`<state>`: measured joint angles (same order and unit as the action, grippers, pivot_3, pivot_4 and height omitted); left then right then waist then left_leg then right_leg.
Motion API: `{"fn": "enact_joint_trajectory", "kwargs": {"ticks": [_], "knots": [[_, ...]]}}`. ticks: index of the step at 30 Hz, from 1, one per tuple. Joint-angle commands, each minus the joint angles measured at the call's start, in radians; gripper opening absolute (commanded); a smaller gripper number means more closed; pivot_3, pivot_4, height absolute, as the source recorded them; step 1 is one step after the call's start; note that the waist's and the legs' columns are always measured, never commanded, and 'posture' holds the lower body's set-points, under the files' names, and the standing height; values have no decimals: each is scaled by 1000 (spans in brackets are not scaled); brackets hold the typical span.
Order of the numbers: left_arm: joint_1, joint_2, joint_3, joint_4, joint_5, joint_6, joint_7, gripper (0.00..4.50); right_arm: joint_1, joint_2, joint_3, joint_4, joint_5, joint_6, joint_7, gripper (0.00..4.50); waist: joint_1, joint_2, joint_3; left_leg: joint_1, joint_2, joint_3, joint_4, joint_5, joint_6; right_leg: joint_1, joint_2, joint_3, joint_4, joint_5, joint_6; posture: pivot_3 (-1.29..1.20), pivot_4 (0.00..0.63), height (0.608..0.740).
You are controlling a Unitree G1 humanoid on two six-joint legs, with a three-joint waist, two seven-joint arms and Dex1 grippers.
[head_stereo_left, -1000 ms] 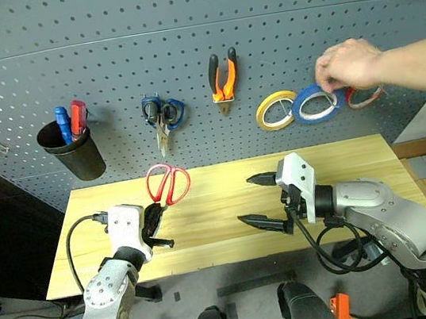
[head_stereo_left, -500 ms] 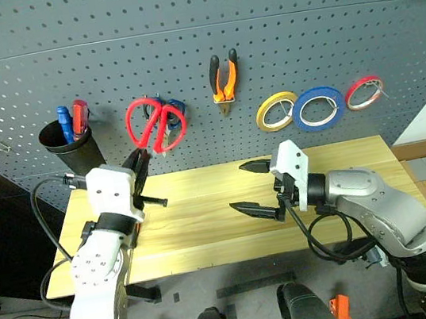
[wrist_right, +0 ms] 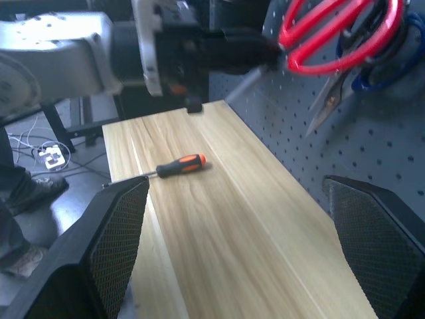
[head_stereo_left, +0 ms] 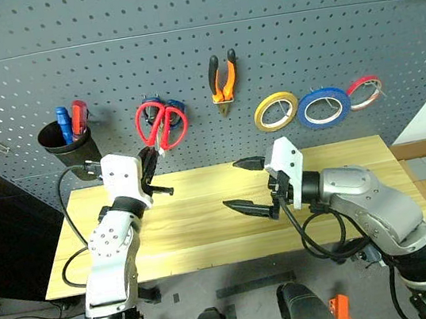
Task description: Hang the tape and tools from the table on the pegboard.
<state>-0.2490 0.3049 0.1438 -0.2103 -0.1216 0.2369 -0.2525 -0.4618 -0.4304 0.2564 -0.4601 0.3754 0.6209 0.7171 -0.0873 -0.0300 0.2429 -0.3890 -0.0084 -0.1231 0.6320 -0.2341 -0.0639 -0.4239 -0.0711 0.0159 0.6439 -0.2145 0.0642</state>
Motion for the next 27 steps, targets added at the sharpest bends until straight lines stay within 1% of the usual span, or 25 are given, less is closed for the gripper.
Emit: {"fn": "enact_joint_trajectory", "kwargs": {"ticks": [1, 2, 4, 7, 9, 12, 14, 17, 19, 23, 25, 27], "knots": [[-16, -5, -2, 14, -15, -5, -6, 347, -20, 10, -12, -28, 8, -11, -5, 4500, -2, 0, 0, 0, 0, 0, 0, 0, 0, 0, 0, 0, 0, 0, 0, -165, 166, 740], [-15, -6, -5, 17, -19, -1, -12, 701, -20, 11, -12, -29, 7, -10, -5, 4500, -1, 0, 0, 0, 0, 0, 0, 0, 0, 0, 0, 0, 0, 0, 0, -166, 167, 740], [-7, -7, -12, 14, -21, 7, -19, 1229, -18, 12, -10, -31, 5, -9, -6, 4500, -1, 0, 0, 0, 0, 0, 0, 0, 0, 0, 0, 0, 0, 0, 0, -167, 169, 740], [30, -11, -15, -8, -21, 32, -15, 2198, -12, 11, -6, -32, 1, -3, -10, 4500, -2, 0, 0, 0, 0, 0, 0, 0, 0, 0, 0, 0, 0, 0, 0, -168, 170, 740], [87, -14, -6, -36, -29, 78, -3, 2828, -5, 8, -1, -31, -7, 10, -20, 4500, -5, 0, 0, 0, 0, 0, 0, 0, 0, 0, 0, 1, 0, 0, 0, -167, 171, 740], [209, -11, 45, -71, -38, 186, 32, 3758, 22, -6, 32, -22, -31, 83, -54, 4500, -11, 0, -1, 2, 0, 1, -1, 0, 0, 0, 0, 1, 0, 0, 0, -158, 177, 740], [271, -12, 106, -85, -68, 276, 57, 3758, 39, -6, 59, -22, -48, 126, -79, 4500, -13, 0, -1, 2, 1, 0, -1, 0, 0, 0, 1, 1, 0, 0, 0, -146, 184, 740], [361, 18, 197, -79, -89, 402, 73, 3758, 52, 48, 79, -33, -30, 232, -136, 4500, -14, 1, -1, 3, 2, 0, -1, 0, 0, 0, 2, 1, 2, 0, -1, -122, 193, 740], [387, 46, 240, -50, -92, 449, 73, 3758, 48, 86, 106, -40, -26, 283, -163, 4500, -12, 0, -1, 4, 3, 0, -1, 0, 0, 1, 2, 0, 2, 0, -2, -108, 198, 740], [334, 87, 272, 45, -102, 481, 67, 3758, 21, 173, 140, -25, -34, 338, -214, 4500, 3, 0, -1, 6, 3, -2, -1, 0, 0, 2, 3, -1, 3, 0, -4, -94, 211, 740], [304, 99, 270, 80, -102, 476, 61, 3758, 6, 204, 140, -18, -33, 359, -230, 4500, 7, 0, -1, 6, 3, -2, 0, 0, 0, 3, 3, -1, 2, -1, -7, -91, 220, 740], [270, 110, 258, 126, -103, 473, 47, 3758, -12, 227, 142, -6, -36, 368, -240, 4500, 8, 0, -1, 5, 3, -2, 0, 0, 0, 3, 3, -1, 2, 0, -5, -95, 228, 740]]}}
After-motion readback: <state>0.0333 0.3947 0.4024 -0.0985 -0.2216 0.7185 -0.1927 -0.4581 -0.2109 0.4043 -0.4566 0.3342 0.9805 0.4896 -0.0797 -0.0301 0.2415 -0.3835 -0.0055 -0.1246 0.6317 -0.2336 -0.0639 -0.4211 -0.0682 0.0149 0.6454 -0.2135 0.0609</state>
